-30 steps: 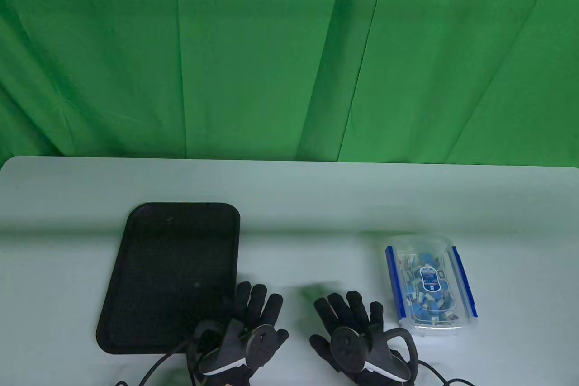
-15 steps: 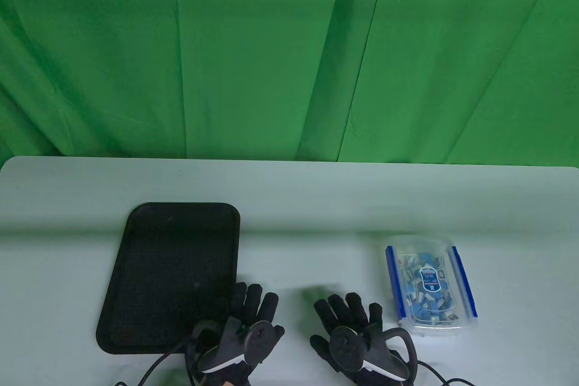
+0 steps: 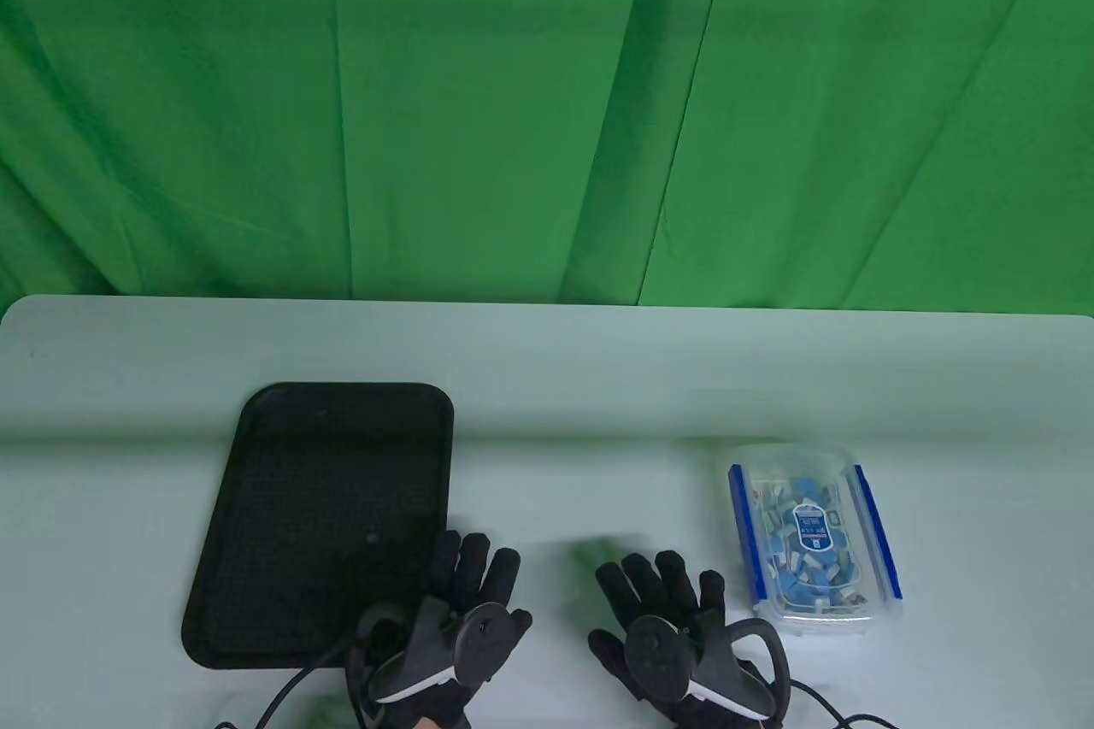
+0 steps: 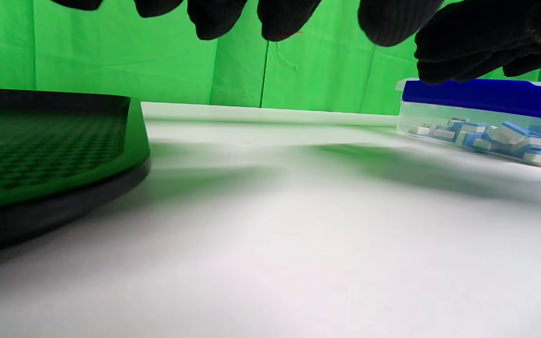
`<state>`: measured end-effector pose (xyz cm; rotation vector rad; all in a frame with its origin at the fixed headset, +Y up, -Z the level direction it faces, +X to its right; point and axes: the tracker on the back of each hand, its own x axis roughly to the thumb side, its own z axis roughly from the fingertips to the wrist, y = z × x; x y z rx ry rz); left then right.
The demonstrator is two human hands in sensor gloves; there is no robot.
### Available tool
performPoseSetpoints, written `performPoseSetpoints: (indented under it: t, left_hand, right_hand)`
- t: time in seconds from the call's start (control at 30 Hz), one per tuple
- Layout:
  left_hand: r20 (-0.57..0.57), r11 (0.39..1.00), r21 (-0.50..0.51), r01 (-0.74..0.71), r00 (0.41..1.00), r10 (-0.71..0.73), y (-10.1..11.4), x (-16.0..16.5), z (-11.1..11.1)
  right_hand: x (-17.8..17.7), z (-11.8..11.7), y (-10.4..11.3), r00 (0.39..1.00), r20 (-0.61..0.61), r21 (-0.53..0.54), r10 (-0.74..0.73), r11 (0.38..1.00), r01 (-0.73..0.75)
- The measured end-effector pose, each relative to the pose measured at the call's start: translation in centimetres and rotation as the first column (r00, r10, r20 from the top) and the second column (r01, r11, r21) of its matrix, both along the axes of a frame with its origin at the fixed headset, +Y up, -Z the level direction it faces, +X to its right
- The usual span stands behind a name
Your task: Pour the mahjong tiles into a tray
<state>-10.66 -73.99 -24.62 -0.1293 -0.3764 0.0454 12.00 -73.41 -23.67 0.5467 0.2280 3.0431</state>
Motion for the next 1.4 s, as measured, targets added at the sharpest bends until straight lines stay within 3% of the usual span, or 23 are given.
performPoseSetpoints:
  t: [0.23, 0.47, 0.8, 1.1, 1.3, 1.4]
  left_hand:
    - [-0.013, 1.000, -0.021, -0.005, 1.000, 0.005, -0.2, -0.4, -0.2]
    - [-0.026, 1.000, -0.027, -0.008, 1.000, 0.007, -0.4, -0.9, -0.5]
    - [-0.042, 1.000, -0.011, -0.017, 0.999, 0.017, -0.4, -1.5, -0.7]
    - [-0.061, 0.999, -0.014, -0.031, 0.998, 0.030, -0.5, -2.1, -0.9]
    - [-0.060, 0.999, -0.014, -0.029, 0.998, 0.028, -0.5, -2.0, -0.9]
    - [-0.057, 1.000, -0.013, -0.027, 0.998, 0.026, -0.6, -2.0, -0.9]
  right_hand:
    - [1.4, -0.4, 0.6, 0.998, 0.066, 0.057, -0.015, 0.998, 0.012]
    - [6.6, -1.7, 1.3, 0.954, 0.284, 0.115, -0.097, 0.991, 0.066]
    - [14.7, -2.4, 1.3, 0.789, 0.582, 0.118, -0.197, 0.980, 0.157]
    - [20.5, -2.6, 0.3, 0.575, 0.774, 0.191, -0.265, 0.964, 0.187]
    - [21.4, -3.3, -1.8, 0.551, 0.804, 0.087, -0.222, 0.962, 0.261]
    - [21.5, -3.2, -1.8, 0.540, 0.796, 0.126, -0.274, 0.947, 0.296]
